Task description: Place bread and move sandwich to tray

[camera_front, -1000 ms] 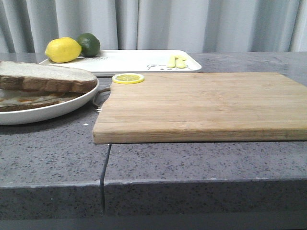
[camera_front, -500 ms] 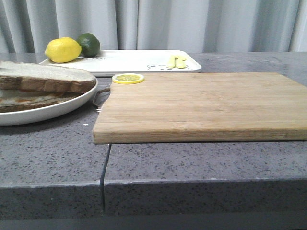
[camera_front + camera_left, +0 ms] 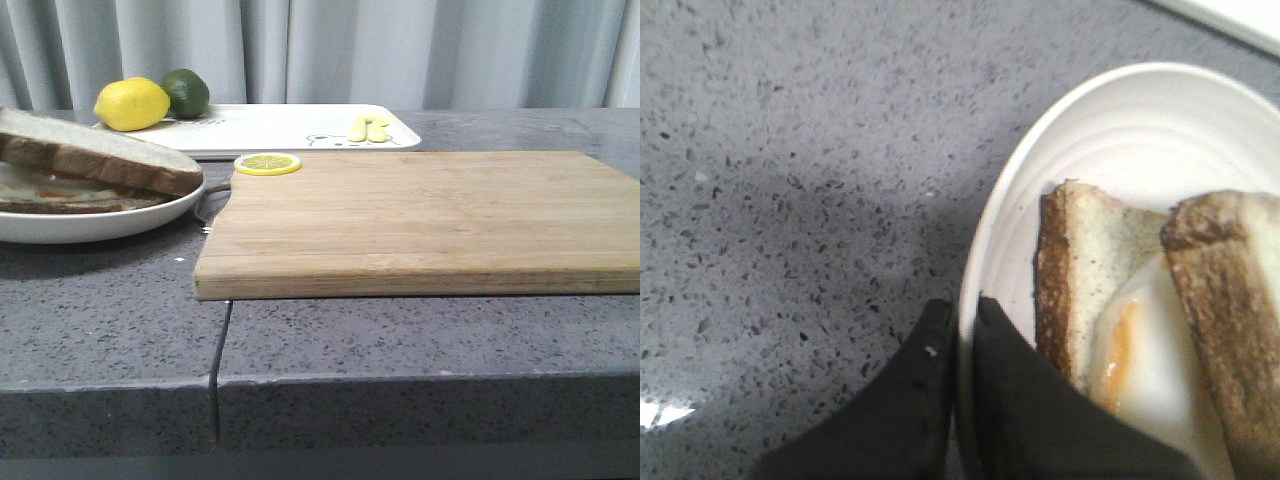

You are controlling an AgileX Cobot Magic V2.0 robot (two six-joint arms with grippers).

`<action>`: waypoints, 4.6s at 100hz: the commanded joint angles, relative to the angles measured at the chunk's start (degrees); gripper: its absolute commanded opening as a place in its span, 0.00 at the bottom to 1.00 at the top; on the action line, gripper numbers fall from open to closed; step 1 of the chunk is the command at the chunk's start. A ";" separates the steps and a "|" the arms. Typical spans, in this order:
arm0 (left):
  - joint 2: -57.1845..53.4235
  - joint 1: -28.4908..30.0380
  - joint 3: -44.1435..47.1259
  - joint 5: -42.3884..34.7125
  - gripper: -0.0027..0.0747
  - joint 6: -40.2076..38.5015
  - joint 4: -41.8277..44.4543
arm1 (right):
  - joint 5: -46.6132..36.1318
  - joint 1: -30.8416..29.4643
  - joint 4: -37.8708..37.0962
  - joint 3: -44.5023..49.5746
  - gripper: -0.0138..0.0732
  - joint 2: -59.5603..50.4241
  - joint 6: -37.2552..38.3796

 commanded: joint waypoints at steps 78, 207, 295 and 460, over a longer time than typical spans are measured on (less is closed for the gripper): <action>13.65 -0.14 -32.13 1.83 0.01 7.77 -21.00 | -4.32 -0.22 -0.68 -1.55 0.84 0.34 -0.27; 52.90 -3.81 -72.95 8.49 0.01 10.29 -26.47 | -4.01 -0.22 -0.68 -1.55 0.84 0.34 -0.27; 53.25 -3.81 -72.95 9.45 0.01 10.29 -23.61 | -4.13 -0.22 -0.68 -1.55 0.84 0.34 -0.27; 28.09 -3.25 -72.38 17.98 0.51 10.38 4.25 | -4.71 -0.22 -0.68 -1.55 0.84 0.34 -0.27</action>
